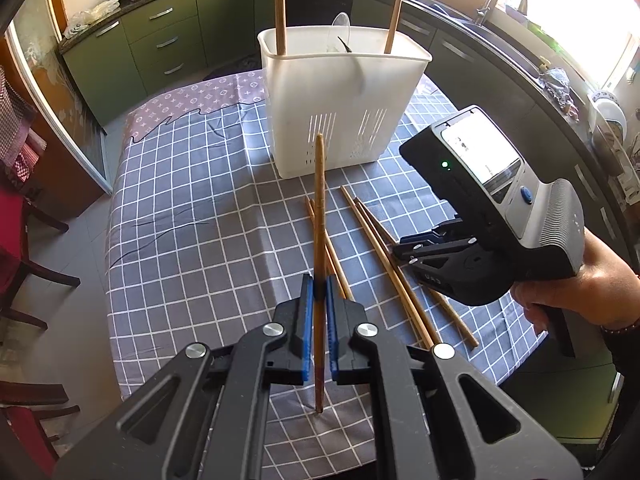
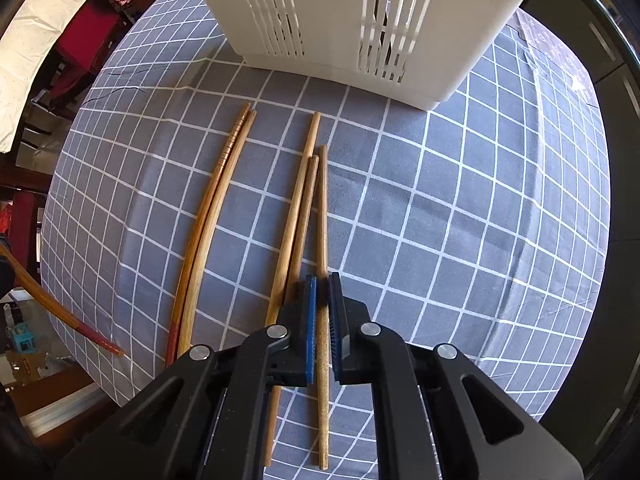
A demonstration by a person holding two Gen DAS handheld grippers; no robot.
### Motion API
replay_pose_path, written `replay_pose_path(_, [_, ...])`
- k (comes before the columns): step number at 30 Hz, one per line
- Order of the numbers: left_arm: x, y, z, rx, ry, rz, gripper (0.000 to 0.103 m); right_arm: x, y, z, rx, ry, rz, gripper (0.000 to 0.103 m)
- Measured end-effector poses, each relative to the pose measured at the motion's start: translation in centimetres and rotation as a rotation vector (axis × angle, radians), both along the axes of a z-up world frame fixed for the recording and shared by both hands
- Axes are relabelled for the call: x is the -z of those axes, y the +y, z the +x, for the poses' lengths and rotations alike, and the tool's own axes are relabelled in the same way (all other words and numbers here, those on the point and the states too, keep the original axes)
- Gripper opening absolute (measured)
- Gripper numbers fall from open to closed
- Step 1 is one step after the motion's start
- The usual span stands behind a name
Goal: Organize utensils
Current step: 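Lift the chopstick upright with the left tool while the right tool grasps and lifts another, then insert both held chopsticks into the white holder and open both tools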
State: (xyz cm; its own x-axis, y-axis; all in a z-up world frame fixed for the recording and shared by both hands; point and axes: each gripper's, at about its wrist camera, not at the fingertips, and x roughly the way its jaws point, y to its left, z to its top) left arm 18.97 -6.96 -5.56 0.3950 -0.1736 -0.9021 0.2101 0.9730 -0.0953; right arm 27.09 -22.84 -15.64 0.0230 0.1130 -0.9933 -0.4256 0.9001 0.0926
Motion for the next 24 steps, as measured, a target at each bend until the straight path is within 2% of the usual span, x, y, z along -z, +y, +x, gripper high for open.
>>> replay_pose_path(4, [-0.2, 0.3, -0.1, -0.006, -0.004, -0.006, 0.006, -1.7, -1.5, -0.6, 0.006, -0.050, 0.080, 0.007])
replay_pose_path(9, [-1.1, 0.6, -0.4, -0.013, -0.033, -0.010, 0.006, -6.2, -3.0, -3.0, 0.004, -0.201, 0.173, 0.007])
replay_pose_path(16, [-2.3, 0.7, -1.2, -0.008, -0.053, -0.025, 0.006, -11.8, -6.4, -7.0, 0.004, -0.361, 0.312, 0.007])
replay_pose_path(24, [-3.5, 0.4, -2.6, 0.009, -0.084, -0.020, 0.006, -14.0, -8.5, -10.7, 0.001, -0.438, 0.354, 0.007])
